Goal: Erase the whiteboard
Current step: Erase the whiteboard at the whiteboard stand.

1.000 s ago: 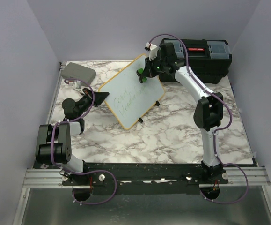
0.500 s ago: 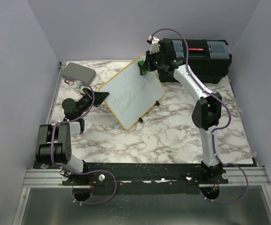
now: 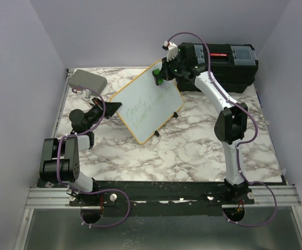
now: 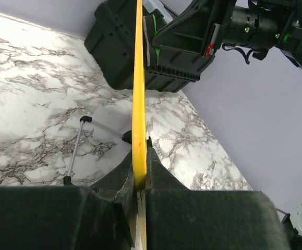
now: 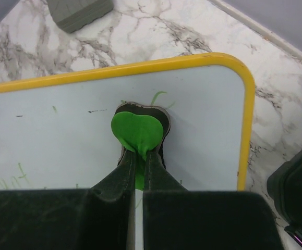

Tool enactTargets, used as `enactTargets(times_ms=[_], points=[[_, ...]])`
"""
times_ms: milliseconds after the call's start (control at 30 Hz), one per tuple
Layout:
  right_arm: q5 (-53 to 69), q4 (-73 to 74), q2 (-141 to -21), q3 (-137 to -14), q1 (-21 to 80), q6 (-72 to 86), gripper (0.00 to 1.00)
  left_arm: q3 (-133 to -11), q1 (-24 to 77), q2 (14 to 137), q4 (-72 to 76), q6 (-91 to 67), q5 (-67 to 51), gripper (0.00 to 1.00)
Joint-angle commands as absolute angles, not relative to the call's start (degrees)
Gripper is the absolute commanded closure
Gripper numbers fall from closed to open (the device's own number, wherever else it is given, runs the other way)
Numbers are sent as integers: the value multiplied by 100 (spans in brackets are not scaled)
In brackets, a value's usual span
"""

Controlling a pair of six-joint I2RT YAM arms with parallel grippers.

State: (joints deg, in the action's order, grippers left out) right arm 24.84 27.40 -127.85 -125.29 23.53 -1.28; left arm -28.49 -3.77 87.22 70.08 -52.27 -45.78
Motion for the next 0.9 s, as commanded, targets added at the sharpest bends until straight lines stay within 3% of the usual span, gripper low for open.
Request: enactTargets(times_ms=[0,300,533,700,867], points=[[3135,3025,-12920,-12687,2478,-425,99,-2900,-274,8660,6882,-4927,-5051,100],[1310,2532,-12975,-12837,2464,342,99,-2887,-277,8621,6853,-4906,-5057,100],[785,2739,-13231,-13218,2445,391,99,-2909,-269,8622,6847,-4904,-5067,100],[1211,2923,-13314,-13276,2429,214,99,-2909,-272,8617,6825,-4898,-5071,100],[2926,3305,-13292,-13274,2452,-388,99,-2926,-271,8613,6811,-4896,-5069,100]])
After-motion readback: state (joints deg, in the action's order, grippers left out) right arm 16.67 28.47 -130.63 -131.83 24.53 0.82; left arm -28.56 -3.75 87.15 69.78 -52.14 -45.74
